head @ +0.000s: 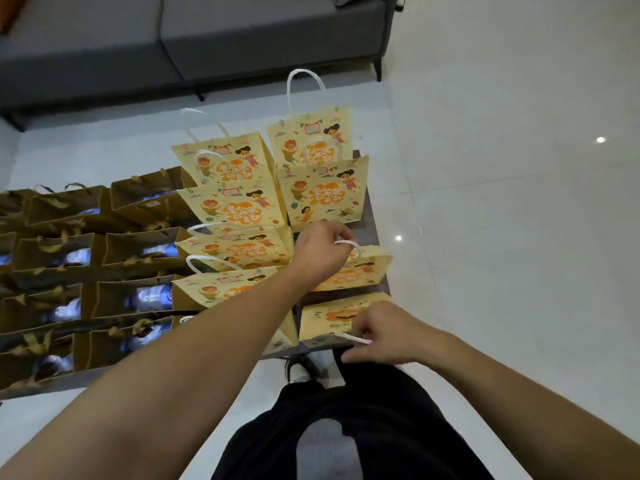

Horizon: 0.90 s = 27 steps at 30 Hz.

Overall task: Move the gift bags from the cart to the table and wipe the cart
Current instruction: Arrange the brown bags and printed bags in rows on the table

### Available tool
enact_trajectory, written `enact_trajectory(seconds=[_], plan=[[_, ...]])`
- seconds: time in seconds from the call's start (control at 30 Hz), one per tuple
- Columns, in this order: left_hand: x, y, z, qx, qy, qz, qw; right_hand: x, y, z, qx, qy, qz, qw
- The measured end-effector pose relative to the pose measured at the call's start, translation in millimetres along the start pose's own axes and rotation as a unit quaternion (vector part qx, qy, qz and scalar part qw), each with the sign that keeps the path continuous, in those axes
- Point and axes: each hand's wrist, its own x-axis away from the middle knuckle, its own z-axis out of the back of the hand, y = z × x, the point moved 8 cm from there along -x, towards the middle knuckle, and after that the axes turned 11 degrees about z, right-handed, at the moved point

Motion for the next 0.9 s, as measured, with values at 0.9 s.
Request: enact_trajectory(seconds=[0.9], plan=[[61.0, 35.6, -27.2, -0.131, -0.038, -0.100, 0.986, 105.7, 20.0, 184.1, 0.129, 0.245, -0.119, 0.953]])
